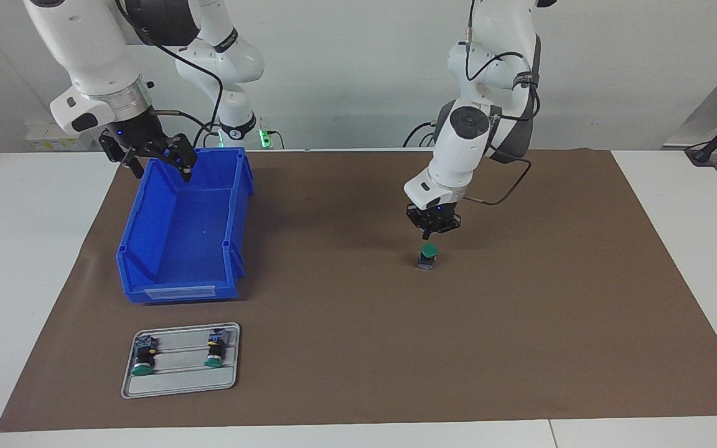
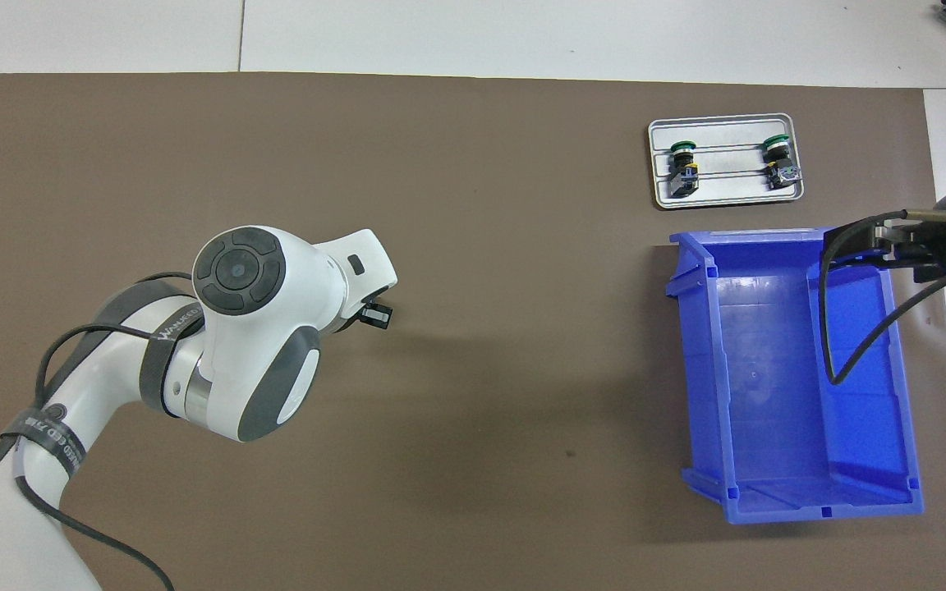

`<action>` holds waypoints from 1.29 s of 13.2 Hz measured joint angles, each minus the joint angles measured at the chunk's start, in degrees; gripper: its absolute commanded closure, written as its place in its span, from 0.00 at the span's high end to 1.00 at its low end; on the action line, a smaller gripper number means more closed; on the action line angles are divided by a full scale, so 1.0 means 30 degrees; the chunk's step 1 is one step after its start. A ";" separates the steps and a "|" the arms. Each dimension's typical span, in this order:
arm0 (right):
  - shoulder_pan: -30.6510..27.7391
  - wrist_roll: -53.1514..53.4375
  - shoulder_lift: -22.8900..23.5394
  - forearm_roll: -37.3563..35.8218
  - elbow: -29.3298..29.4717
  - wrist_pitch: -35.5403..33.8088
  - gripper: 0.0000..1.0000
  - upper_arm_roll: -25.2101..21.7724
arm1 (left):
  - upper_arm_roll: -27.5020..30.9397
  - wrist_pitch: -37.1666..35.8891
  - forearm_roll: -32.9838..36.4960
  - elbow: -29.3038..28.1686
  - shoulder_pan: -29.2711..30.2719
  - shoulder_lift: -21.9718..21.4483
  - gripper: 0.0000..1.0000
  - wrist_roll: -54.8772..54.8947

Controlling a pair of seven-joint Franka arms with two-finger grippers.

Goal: Place and press button with both arms

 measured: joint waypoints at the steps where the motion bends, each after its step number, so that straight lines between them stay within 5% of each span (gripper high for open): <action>1: 0.0000 0.0000 0.0000 0.0000 0.0000 0.0000 1.00 0.0000 | 0.0000 0.0570 0.0000 -0.0387 -0.0012 0.0001 0.00 -0.0029; 17: 0.0000 0.0000 0.0000 0.0000 0.0000 0.0000 1.00 0.0000 | -0.0009 0.3035 0.0000 -0.2073 -0.0168 -0.0380 0.01 -0.0349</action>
